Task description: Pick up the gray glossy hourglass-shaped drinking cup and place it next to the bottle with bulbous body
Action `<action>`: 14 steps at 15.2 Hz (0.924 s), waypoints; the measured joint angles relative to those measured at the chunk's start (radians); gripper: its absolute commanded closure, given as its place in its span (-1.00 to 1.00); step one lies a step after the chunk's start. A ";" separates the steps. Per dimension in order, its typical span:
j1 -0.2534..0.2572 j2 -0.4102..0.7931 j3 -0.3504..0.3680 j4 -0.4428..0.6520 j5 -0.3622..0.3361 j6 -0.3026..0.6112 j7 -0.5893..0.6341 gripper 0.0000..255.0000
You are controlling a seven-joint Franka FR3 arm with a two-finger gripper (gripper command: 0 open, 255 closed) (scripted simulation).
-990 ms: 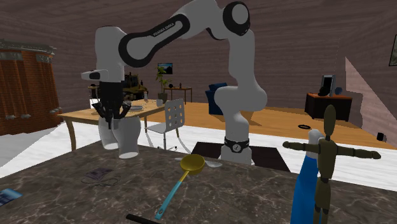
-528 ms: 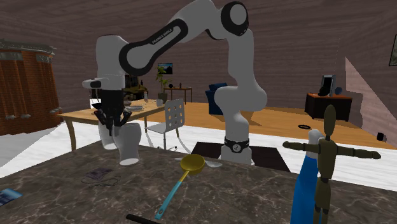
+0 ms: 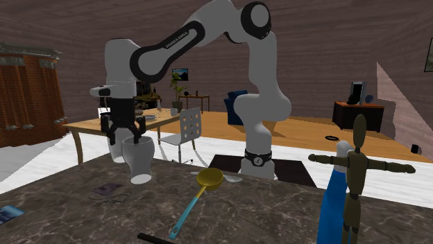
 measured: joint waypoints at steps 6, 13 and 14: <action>0.001 -0.048 0.003 0.022 -0.027 -0.064 0.018 -1.00; 0.003 -0.072 0.007 0.061 -0.039 -0.125 0.029 -1.00; 0.003 -0.072 0.007 0.061 -0.039 -0.125 0.029 -1.00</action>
